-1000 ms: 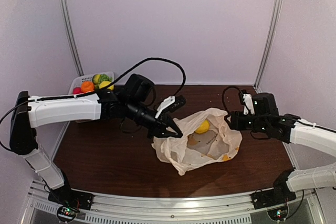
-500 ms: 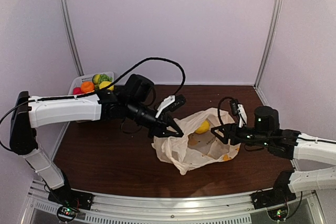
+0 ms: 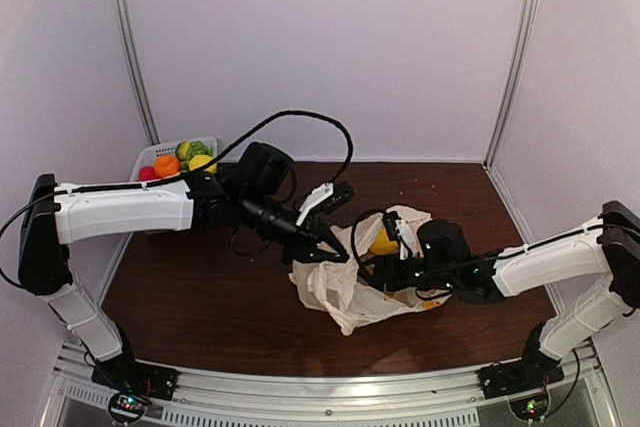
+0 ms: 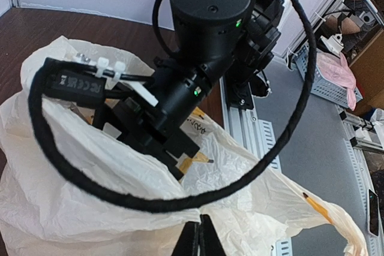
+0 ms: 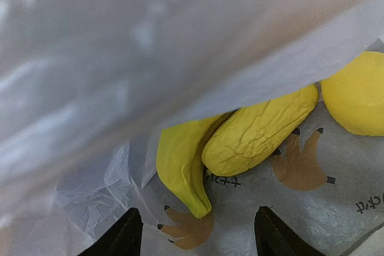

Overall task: Untie the knot of the plastic bag and take out the fruit
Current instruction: Reach into the gripper in the takeout bag, then pick up the fake fruit from the takeout bag.

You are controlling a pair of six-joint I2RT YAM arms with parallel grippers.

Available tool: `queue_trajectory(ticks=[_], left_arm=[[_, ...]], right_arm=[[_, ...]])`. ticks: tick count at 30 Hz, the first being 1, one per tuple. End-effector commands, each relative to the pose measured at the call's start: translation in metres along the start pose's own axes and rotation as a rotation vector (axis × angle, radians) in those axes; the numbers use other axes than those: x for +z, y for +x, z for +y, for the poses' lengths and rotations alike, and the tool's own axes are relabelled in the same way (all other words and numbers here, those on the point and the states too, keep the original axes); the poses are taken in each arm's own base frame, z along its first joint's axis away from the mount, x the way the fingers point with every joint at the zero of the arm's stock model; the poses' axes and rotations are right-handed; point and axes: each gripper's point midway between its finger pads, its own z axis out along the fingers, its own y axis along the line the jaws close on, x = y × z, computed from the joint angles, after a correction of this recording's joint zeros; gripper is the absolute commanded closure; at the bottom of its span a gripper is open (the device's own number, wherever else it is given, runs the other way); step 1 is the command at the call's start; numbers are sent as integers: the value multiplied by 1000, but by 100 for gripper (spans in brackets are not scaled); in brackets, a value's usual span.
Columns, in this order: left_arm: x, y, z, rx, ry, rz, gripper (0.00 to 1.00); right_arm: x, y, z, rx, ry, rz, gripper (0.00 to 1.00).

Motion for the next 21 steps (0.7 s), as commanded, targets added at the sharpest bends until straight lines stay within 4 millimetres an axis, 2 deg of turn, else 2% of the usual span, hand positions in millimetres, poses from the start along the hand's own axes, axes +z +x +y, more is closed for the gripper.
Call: queue_trajectory(ticks=[1,8,12,21], left_arm=[[-2,-5,-2,15,12,-32,100],[-1,-5,-4,8,24,-41,100],[-1,-5,-1,9,8,-40,100],[-1,-5,-1,10,7,-42,100]], right_arm=[[24,-18,20,-20,-51,-45,32],[60,-2,19,-36,-51,17,20],[74,9,20,-37,-62,46,14],[101,35,-1,-80,55,125,10]])
